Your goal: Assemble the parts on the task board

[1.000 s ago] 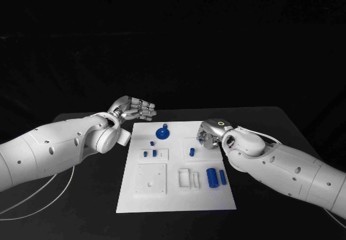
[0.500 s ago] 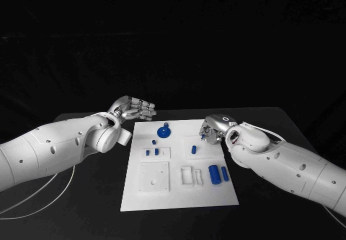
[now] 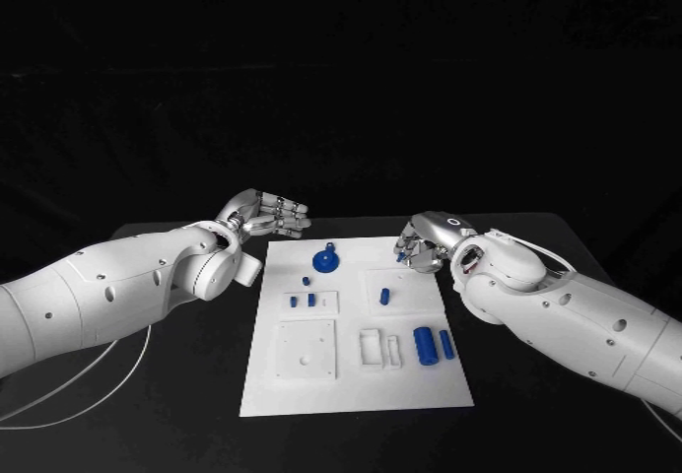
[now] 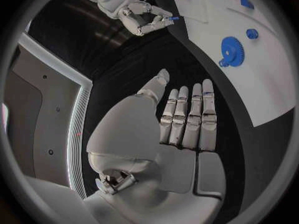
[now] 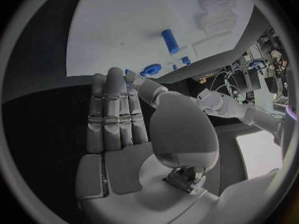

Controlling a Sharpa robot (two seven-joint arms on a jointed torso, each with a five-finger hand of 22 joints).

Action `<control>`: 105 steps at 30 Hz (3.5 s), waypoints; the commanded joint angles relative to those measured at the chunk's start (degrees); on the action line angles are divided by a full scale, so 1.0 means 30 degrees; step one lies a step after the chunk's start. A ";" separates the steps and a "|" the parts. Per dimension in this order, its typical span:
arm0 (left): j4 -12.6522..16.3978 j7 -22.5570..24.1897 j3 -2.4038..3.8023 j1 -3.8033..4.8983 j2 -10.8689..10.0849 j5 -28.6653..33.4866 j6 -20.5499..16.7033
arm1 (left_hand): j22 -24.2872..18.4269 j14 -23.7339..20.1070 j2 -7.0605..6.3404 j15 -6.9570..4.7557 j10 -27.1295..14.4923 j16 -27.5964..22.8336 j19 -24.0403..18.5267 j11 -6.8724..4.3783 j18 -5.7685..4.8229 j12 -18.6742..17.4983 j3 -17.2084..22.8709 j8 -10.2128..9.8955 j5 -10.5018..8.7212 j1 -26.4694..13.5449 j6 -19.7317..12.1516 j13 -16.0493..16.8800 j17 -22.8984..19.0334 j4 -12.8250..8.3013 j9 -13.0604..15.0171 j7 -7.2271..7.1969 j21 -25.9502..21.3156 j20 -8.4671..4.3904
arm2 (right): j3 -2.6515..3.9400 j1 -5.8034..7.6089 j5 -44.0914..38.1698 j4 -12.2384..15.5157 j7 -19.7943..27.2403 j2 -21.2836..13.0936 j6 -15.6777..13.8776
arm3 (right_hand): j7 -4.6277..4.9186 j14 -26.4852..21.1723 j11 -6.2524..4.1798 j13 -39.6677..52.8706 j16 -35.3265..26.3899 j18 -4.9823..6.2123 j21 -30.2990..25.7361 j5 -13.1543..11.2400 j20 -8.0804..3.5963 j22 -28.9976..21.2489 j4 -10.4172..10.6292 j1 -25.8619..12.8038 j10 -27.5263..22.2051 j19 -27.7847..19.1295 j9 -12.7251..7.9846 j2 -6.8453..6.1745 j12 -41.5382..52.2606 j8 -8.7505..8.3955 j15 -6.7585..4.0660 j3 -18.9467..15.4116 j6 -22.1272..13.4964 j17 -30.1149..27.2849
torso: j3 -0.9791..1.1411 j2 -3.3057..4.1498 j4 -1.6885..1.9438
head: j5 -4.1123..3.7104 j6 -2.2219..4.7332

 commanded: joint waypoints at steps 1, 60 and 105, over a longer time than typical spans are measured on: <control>0.0029 0.0127 0.0021 0.0023 0.0019 0.0125 0.0175 | -0.0018 0.0098 0.0176 -0.0062 -0.0073 -0.0083 0.0093 0.0109 0.0014 -0.0013 0.0020 0.0035 0.0058 0.0058 0.0043 -0.0008 -0.0011 -0.0053 -0.0003 0.0139 0.0073 0.0032 | 0.0030 -0.0074 0.0459 0.0508 0.0015 -0.0104 -0.0096 | 0.0061 0.0353 0.0015 0.0031 -0.0020 0.0258 -0.0451 0.0130 0.0000 0.0413 -0.0025 -0.0194 0.0121 0.0242 0.0021 0.0083 0.0047 0.0096 -0.0054 0.0074 0.0003 -0.0038 | -0.0015 -0.0015 0.0007 | 0.0198 0.0025; 0.0352 0.0152 0.0019 0.0027 0.0353 0.0489 0.0085 | -0.0187 0.0038 0.0146 -0.0102 -0.0055 -0.0087 0.0072 0.0103 -0.0054 -0.0014 0.0044 0.0032 0.0005 -0.0074 0.0042 -0.0008 -0.0012 0.0084 -0.0004 0.0140 0.0064 0.0030 | -0.4395 -0.0447 -0.2541 0.3449 -0.0084 0.2641 0.0568 | 0.0033 0.0380 -0.0006 0.0027 0.0132 0.0240 -0.2228 0.0424 -0.0020 0.2070 -0.0259 -0.0335 0.0199 0.1014 0.0051 0.0175 0.0050 0.0102 -0.0078 -0.0046 0.0078 -0.0086 | -0.0060 -0.0004 0.0036 | 0.2250 -0.0942; 0.0198 0.0094 0.0019 0.0025 0.0347 0.0493 0.0148 | -0.0319 0.0025 0.0132 -0.0112 -0.0051 -0.0082 0.0087 0.0115 -0.0060 -0.0011 -0.0005 0.0032 0.0009 -0.0014 0.0033 -0.0007 -0.0010 0.0140 -0.0005 0.0161 0.0068 0.0026 | -0.4485 -0.0510 -0.2634 0.3555 -0.0213 0.2434 0.1125 | 0.0025 0.0363 -0.0016 0.0031 0.0181 0.0232 -0.2710 0.0519 -0.0027 0.2480 -0.0317 -0.0391 0.0230 0.1213 0.0058 0.0187 0.0052 0.0101 -0.0084 -0.0048 0.0097 -0.0092 | -0.0048 -0.0002 0.0024 | 0.2370 -0.1190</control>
